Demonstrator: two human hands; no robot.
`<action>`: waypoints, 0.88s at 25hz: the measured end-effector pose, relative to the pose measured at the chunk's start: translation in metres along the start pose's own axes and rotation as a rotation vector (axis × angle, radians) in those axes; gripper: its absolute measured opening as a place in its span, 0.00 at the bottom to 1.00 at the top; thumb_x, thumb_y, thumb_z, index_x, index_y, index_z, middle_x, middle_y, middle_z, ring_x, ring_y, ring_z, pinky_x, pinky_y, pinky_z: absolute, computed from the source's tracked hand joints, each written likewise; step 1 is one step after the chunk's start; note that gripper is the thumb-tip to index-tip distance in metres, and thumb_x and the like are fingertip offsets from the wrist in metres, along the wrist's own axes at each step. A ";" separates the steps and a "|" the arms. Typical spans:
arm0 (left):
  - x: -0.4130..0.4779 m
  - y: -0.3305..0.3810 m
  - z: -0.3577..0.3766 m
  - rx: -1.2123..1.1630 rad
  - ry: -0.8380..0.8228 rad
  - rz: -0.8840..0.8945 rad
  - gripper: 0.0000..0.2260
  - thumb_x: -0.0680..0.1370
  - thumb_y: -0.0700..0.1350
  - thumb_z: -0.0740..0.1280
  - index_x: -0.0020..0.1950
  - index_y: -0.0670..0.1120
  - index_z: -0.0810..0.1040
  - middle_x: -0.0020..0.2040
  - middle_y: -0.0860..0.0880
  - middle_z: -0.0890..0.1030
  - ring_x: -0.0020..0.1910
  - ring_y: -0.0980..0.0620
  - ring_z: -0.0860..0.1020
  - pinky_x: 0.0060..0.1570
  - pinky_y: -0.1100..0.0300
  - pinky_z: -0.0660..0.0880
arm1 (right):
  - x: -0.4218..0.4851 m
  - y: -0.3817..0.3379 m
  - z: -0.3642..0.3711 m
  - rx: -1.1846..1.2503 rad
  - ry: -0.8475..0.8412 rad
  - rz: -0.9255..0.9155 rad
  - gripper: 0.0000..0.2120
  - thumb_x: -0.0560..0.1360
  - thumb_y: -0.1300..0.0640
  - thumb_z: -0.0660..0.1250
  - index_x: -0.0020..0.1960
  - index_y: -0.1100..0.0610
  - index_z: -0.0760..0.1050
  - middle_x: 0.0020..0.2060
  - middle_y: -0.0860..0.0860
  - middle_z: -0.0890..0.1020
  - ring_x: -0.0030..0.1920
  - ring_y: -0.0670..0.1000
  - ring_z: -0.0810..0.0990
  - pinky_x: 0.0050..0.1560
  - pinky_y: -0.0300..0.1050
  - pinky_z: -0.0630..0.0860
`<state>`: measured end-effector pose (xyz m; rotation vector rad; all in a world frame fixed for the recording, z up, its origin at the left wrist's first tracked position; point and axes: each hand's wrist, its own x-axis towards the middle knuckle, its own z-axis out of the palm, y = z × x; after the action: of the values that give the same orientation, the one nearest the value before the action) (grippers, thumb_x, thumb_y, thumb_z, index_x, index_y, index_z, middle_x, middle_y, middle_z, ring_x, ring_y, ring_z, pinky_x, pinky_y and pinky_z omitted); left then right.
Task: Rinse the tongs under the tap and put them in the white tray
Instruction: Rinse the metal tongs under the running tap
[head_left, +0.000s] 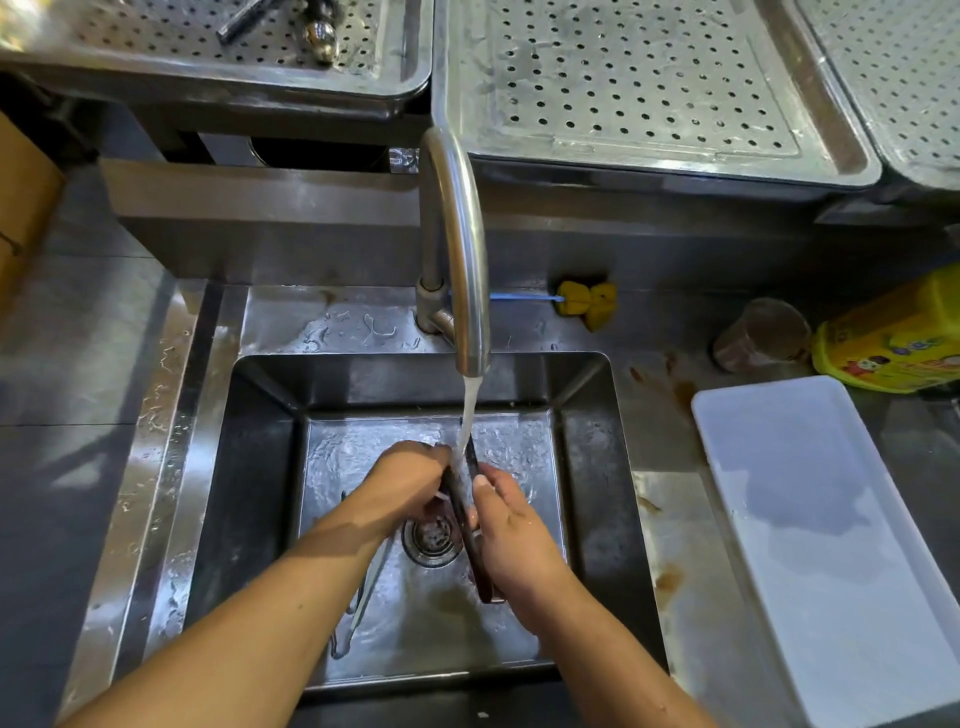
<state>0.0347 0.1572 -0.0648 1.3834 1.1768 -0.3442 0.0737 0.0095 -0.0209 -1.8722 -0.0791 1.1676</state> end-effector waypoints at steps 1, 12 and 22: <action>0.001 0.000 -0.002 0.008 0.003 0.039 0.12 0.82 0.43 0.65 0.52 0.35 0.83 0.45 0.35 0.87 0.32 0.42 0.82 0.35 0.54 0.79 | 0.001 0.003 0.000 0.008 -0.002 0.002 0.16 0.86 0.43 0.56 0.70 0.41 0.73 0.47 0.41 0.83 0.45 0.40 0.81 0.44 0.37 0.74; -0.014 -0.012 0.002 -0.139 -0.293 -0.017 0.13 0.86 0.47 0.64 0.57 0.41 0.85 0.41 0.43 0.84 0.36 0.49 0.80 0.46 0.47 0.80 | 0.016 0.001 0.003 0.082 0.010 0.033 0.11 0.86 0.48 0.60 0.60 0.50 0.79 0.47 0.46 0.87 0.43 0.41 0.87 0.37 0.31 0.77; -0.008 -0.018 -0.005 -0.335 -0.041 -0.044 0.12 0.85 0.47 0.65 0.56 0.38 0.82 0.53 0.36 0.89 0.39 0.43 0.85 0.41 0.50 0.84 | 0.020 0.014 0.019 0.047 -0.001 -0.064 0.11 0.82 0.47 0.65 0.60 0.49 0.82 0.50 0.49 0.89 0.53 0.50 0.88 0.59 0.53 0.82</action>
<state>0.0150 0.1544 -0.0676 1.0557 1.1723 -0.1941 0.0650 0.0232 -0.0471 -1.8150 -0.1103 1.1182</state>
